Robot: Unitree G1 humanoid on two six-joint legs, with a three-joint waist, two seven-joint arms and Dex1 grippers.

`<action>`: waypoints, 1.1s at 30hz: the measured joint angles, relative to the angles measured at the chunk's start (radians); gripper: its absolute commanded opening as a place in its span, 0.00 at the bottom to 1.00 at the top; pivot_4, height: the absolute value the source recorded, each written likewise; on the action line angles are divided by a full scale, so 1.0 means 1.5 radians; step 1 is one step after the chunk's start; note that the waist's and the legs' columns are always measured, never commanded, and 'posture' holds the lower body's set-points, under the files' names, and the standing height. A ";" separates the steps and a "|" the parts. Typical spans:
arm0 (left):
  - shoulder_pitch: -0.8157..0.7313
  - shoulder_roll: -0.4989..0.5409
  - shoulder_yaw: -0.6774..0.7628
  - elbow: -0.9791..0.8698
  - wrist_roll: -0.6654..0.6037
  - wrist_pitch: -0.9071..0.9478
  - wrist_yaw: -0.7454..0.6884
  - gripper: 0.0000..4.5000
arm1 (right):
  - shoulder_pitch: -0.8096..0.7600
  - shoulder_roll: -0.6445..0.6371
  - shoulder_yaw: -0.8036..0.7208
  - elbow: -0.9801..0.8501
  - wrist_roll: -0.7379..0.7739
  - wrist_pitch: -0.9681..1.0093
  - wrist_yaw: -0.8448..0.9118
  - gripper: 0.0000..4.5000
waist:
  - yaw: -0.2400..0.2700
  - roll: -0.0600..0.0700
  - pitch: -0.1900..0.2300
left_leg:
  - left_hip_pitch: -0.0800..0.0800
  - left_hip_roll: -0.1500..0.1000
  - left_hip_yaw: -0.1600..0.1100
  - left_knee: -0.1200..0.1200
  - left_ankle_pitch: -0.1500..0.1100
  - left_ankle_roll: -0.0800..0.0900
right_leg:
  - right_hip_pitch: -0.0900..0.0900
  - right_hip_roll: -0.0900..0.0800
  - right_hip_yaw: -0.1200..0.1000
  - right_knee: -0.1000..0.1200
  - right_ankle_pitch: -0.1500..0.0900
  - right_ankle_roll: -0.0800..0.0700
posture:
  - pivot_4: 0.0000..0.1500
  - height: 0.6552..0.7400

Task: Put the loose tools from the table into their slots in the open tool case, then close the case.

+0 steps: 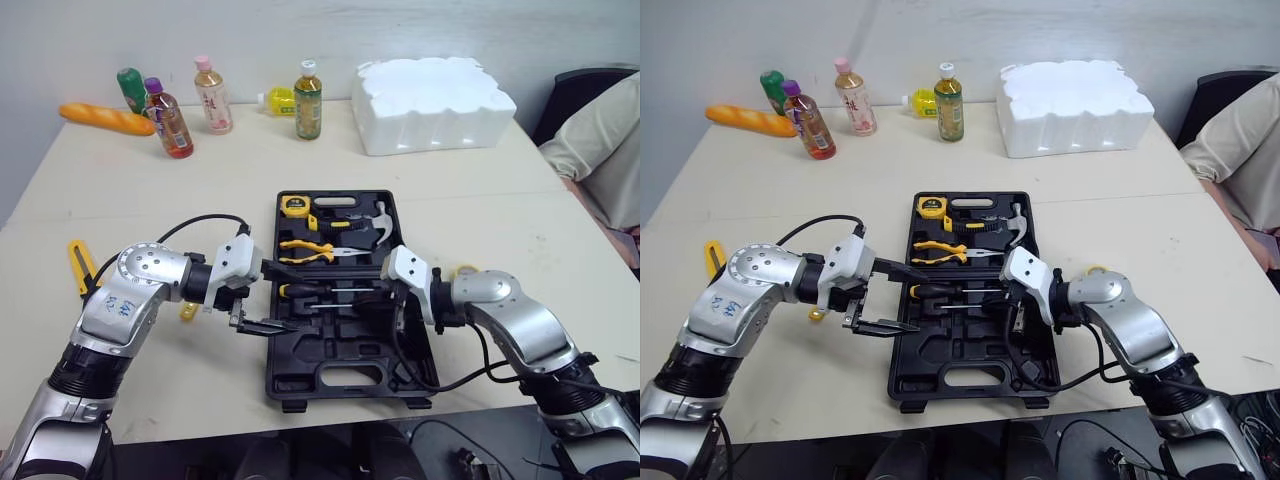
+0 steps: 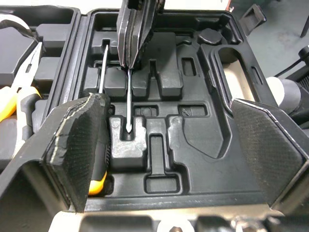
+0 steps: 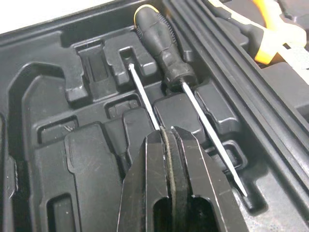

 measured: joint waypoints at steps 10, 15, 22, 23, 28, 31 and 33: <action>0.290 0.029 0.255 -0.102 -0.097 0.109 0.121 1.00 | 0.204 -0.130 -0.416 -0.174 0.228 0.153 -0.022 0.70 | -0.003 0.002 0.001 | -0.010 0.002 0.001 -0.001 0.000 -0.002 | -0.011 0.001 0.000 0.004 -0.001 -0.002 | 1.00 1.00; 0.423 0.042 0.401 -0.079 -0.100 0.120 0.159 1.00 | 0.298 -0.176 -0.550 -0.141 0.250 0.162 -0.003 0.99 | 0.002 0.003 0.002 | -0.005 0.002 0.001 -0.001 -0.002 0.002 | -0.008 0.000 0.001 0.003 -0.001 -0.002 | 1.00 1.00; 0.607 0.005 0.666 0.026 -0.100 0.113 0.202 1.00 | 0.424 -0.239 -0.627 0.024 0.149 0.039 0.058 0.99 | 0.001 0.003 0.002 | -0.004 0.002 0.002 -0.002 -0.003 0.004 | -0.006 0.000 0.001 -0.002 -0.001 -0.003 | 1.00 1.00; 0.609 0.009 0.682 0.047 -0.100 0.105 0.202 1.00 | 0.423 -0.247 -0.626 0.044 0.143 0.018 0.067 0.99 | 0.000 0.004 0.002 | -0.002 0.002 0.002 -0.002 -0.003 0.004 | -0.003 0.000 0.001 -0.002 -0.001 -0.003 | 1.00 1.00; 0.579 0.075 0.736 0.269 -0.041 -0.006 0.249 1.00 | 0.413 -0.289 -0.635 0.180 0.085 -0.083 0.075 0.99 | 0.003 0.004 0.003 | 0.004 0.002 0.002 -0.010 -0.003 0.004 | 0.001 -0.001 0.001 -0.005 -0.007 -0.013 | 1.00 1.00; 0.559 0.084 0.737 0.307 -0.032 -0.039 0.261 1.00 | 0.405 -0.304 -0.637 0.235 0.065 -0.123 0.079 0.99 | 0.003 0.004 0.003 | 0.004 0.002 0.002 -0.011 -0.004 0.004 | -0.001 -0.001 0.001 -0.005 -0.003 -0.005 | 1.00 1.00; 0.554 0.084 0.732 0.306 -0.032 -0.046 0.263 1.00 | 0.395 -0.308 -0.637 0.253 0.059 -0.137 0.081 0.99 | -0.002 0.004 0.003 | 0.004 0.003 0.002 -0.012 -0.004 0.003 | -0.001 -0.001 0.001 -0.005 -0.003 -0.005 | 1.00 1.00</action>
